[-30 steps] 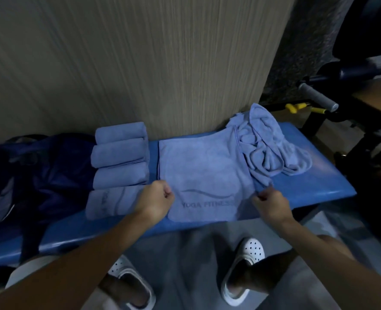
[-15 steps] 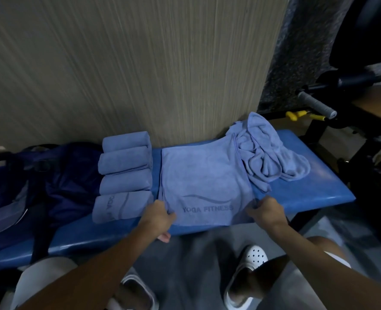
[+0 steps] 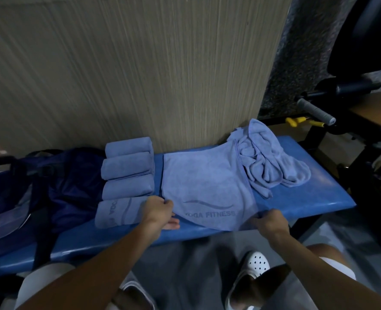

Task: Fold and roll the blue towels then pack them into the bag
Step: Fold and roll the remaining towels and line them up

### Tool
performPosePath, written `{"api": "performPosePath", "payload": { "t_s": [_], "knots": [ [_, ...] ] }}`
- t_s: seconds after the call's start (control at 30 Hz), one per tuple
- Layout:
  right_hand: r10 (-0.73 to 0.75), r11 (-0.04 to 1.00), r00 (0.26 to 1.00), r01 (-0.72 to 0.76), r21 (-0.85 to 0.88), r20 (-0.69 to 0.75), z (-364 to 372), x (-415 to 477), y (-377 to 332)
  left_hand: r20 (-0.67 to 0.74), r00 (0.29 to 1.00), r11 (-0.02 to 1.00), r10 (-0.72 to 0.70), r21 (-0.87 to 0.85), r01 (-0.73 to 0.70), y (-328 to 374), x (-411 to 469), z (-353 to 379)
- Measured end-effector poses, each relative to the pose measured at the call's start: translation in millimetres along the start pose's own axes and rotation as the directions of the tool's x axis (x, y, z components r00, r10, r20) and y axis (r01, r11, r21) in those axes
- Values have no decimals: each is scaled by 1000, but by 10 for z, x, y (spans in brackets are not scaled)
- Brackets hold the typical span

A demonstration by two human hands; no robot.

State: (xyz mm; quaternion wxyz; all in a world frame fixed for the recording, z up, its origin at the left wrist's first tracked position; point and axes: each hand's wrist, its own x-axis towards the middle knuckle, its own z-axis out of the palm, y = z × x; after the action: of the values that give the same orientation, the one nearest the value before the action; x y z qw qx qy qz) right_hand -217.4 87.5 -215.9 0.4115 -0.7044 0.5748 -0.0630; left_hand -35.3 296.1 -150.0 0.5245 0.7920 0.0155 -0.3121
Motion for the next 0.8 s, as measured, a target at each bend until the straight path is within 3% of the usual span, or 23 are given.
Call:
{"api": "performPosePath", "payload": {
  "t_s": [0.13, 0.23, 0.3, 0.43, 0.5, 0.63, 0.7, 0.8],
  "knots": [
    [131, 976, 991, -133, 173, 21, -61, 48, -77, 7, 999, 994, -32, -101, 33, 105, 41, -13],
    [160, 926, 977, -198, 321, 141, -190, 87, -275, 40, 996, 987, -75, -139, 80, 230, 148, -48],
    [32, 881, 983, -113, 459, 181, -316, 74, -519, 15, 1000, 984, -13, -179, 15, 390, 224, -74],
    [-283, 671, 957, 242, 701, -59, -504, 80, -980, -149, 933, 901, 326, -251, -355, 643, 325, -91],
    [-270, 731, 958, 270, 627, -97, -453, 111, -965, -180, 923, 926, 339, -108, -361, 466, 354, -90],
    [-134, 954, 990, 142, 265, -51, -199, 208, -609, -194, 933, 925, 302, 297, -237, -2, 380, -48],
    [-133, 989, 991, 134, 56, -28, -111, 224, -463, -159, 930, 851, 331, 476, -222, -67, 381, -4],
    [-173, 984, 984, 171, -59, -37, -57, 207, -346, -114, 940, 800, 321, 563, -205, -7, 355, 73]
  ]
}}
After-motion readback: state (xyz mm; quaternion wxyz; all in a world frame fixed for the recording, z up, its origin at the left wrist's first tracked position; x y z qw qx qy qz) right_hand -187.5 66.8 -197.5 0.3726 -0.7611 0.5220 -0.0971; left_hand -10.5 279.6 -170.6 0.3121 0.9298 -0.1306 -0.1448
